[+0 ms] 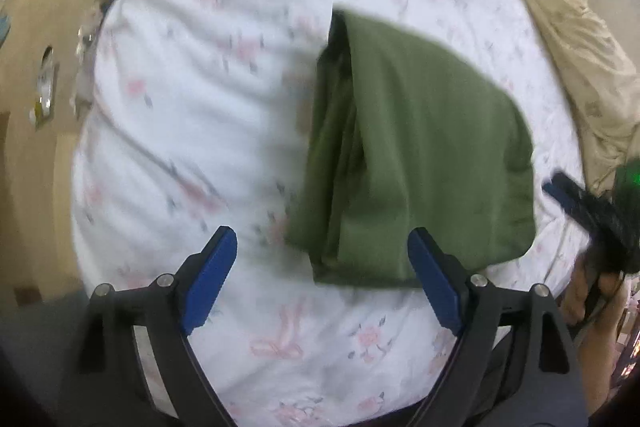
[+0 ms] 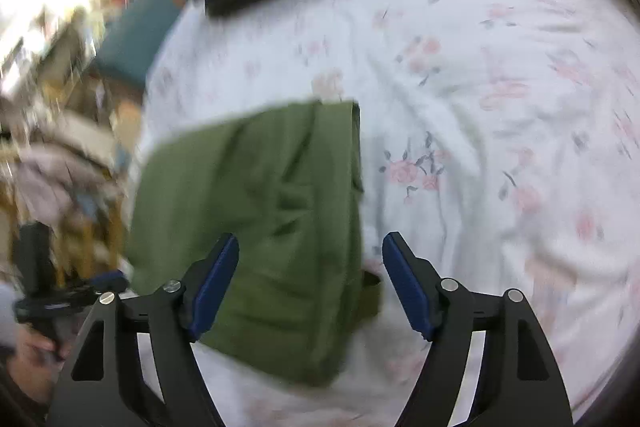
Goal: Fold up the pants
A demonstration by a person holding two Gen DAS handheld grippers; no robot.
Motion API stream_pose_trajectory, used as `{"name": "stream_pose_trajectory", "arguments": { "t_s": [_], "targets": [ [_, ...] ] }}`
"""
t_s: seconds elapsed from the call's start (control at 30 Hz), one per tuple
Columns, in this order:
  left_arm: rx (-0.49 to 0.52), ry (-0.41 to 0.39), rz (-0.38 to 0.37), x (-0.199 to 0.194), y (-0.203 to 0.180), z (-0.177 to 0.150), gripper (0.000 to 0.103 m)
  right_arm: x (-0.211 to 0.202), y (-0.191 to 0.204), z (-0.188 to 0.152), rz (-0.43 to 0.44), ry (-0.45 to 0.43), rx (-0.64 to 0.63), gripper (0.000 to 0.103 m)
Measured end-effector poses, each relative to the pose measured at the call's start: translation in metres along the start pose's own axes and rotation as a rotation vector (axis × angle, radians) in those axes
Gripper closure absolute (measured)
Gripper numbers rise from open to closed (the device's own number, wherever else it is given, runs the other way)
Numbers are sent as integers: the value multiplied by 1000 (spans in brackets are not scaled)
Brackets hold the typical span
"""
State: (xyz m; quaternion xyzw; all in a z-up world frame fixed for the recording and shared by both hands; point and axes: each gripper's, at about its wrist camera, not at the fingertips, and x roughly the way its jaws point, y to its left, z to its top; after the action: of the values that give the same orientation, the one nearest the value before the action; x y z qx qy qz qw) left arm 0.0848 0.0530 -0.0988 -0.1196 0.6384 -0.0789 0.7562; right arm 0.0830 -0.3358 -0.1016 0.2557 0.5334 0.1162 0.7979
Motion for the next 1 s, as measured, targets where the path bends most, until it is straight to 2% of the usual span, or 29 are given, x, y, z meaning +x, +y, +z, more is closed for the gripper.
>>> {"name": "stream_pose_trajectory", "arguments": {
  "t_s": [0.03,0.1,0.13,0.2,0.23,0.27,0.3,0.33,0.37,0.43,0.47,0.53,0.6,0.67,0.77,0.87,0.9,1.0],
  "targets": [
    [-12,-8,-3,-1,1,3,18,-7,-4,-7,10,-24,43,25],
    [-39,-16,-74,5,-1,7,20,-20,-18,-26,18,-25,155,25],
    [-25,-10,-91,11,-7,4,24,-18,-22,-36,30,-19,195,25],
    [40,22,-66,32,-21,-1,41,-10,-23,-52,11,28,234,26],
    [74,43,-36,44,-27,-3,65,-5,-21,-59,-22,44,216,27],
    [86,54,-36,52,-31,-3,92,1,-15,-61,-56,55,190,37],
    [90,55,-37,53,-32,-3,95,6,-8,-63,-81,64,146,67],
    [86,32,-47,47,-34,-3,98,7,-2,-63,-87,57,106,90],
    [85,18,-75,40,-35,-1,99,0,5,-62,-94,24,73,99],
    [90,2,-136,24,-35,-1,100,-19,24,-59,-51,-51,-33,99],
    [92,-12,-184,11,-34,0,102,-31,31,-60,-4,-72,-50,99],
    [112,-44,-207,-10,-30,-1,103,-37,30,-65,53,-64,-32,99],
    [123,-31,-158,-11,-22,-6,103,-30,20,-71,43,-9,14,100],
    [113,35,-81,13,-14,-11,103,-10,14,-77,-53,81,32,100],
    [88,87,-34,40,-9,-17,103,21,6,-82,-154,207,40,99],
    [114,86,-10,42,-14,-18,101,28,1,-81,-209,219,48,98],
    [127,95,15,40,-15,-21,100,27,0,-80,-215,214,54,91],
    [139,95,127,41,-12,-21,99,9,1,-82,-206,181,51,90]
  ]
}}
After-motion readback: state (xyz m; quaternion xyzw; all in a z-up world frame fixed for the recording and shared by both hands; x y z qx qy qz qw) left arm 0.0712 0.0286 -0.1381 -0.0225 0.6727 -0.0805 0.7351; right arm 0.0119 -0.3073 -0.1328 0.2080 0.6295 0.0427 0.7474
